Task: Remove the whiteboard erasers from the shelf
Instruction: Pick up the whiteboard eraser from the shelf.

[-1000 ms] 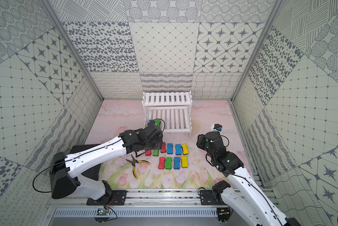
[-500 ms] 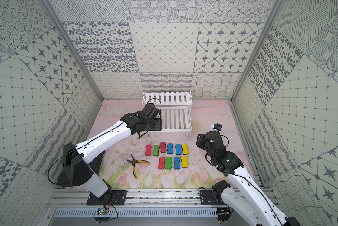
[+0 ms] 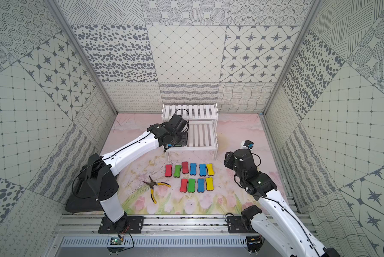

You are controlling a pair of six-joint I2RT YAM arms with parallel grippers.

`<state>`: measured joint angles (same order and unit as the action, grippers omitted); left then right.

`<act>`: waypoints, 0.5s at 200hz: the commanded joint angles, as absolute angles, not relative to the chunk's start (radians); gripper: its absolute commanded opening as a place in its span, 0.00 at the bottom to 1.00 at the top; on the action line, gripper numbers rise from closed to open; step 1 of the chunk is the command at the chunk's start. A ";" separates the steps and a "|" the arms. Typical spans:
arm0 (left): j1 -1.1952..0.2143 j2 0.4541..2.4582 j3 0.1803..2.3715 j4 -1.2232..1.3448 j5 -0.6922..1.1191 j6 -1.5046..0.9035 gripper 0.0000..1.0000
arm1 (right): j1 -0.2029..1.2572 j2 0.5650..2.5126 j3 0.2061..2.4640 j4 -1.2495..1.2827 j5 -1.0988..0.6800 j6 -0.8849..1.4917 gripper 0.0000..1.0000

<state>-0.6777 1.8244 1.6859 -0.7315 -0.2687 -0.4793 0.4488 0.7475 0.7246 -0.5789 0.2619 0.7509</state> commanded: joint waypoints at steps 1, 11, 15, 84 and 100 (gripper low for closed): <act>-0.670 1.837 1.704 -0.762 -0.310 -0.452 0.62 | 0.438 0.740 0.713 -0.542 0.255 0.742 0.51; -0.669 1.834 1.702 -0.763 -0.317 -0.455 0.62 | 0.436 0.739 0.711 -0.541 0.250 0.742 0.51; -0.669 1.831 1.698 -0.760 -0.320 -0.454 0.62 | 0.434 0.740 0.712 -0.541 0.249 0.741 0.51; -0.667 1.851 1.682 -0.762 -0.331 -0.473 0.62 | 0.420 0.741 0.712 -0.541 0.235 0.742 0.50; -0.667 1.859 1.684 -0.770 -0.334 -0.481 0.62 | 0.417 0.739 0.713 -0.542 0.233 0.742 0.51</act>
<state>-0.6735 1.8420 1.6833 -0.7521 -0.2955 -0.4702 0.4240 0.7475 0.7197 -0.5785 0.2420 0.7506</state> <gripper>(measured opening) 0.624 0.505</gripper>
